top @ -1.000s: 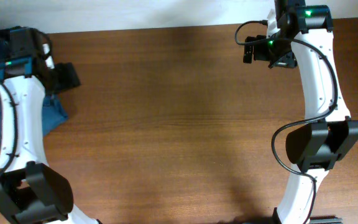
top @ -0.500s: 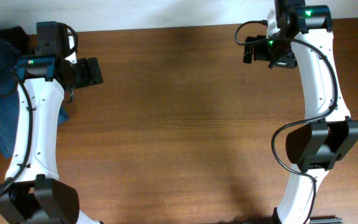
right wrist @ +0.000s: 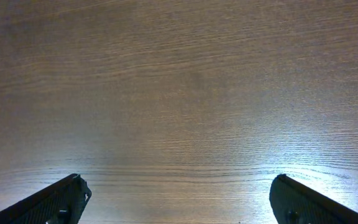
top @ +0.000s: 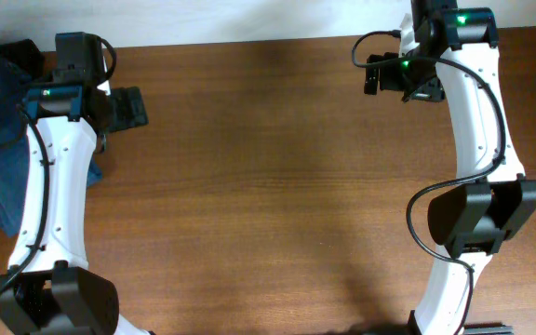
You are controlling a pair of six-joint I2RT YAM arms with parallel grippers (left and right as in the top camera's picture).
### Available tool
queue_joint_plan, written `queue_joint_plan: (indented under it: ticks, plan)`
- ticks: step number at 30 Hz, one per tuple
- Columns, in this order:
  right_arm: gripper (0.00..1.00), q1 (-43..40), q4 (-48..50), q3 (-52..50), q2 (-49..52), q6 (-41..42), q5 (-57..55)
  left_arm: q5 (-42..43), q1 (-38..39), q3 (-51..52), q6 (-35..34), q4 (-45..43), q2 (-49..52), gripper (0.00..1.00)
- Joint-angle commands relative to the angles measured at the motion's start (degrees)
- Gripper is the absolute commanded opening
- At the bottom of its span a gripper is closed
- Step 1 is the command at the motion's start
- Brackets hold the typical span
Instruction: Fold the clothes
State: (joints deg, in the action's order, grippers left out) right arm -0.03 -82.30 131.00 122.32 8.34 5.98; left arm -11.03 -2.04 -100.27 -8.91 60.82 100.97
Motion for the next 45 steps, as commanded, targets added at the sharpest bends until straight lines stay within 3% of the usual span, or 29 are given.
queue_joint_plan:
  ticks: [1, 45]
  plan:
    - [0.99, -0.4, 0.0, -0.3, 0.2, -0.3, -0.5, -1.2, -0.3, 0.1, -0.7, 0.1, -0.6, 0.99]
    - [0.99, -0.4, 0.0, -0.3, 0.2, -0.4, -0.5, 2.8, -0.3, 0.1, -0.7, -0.7, -0.6, 0.99]
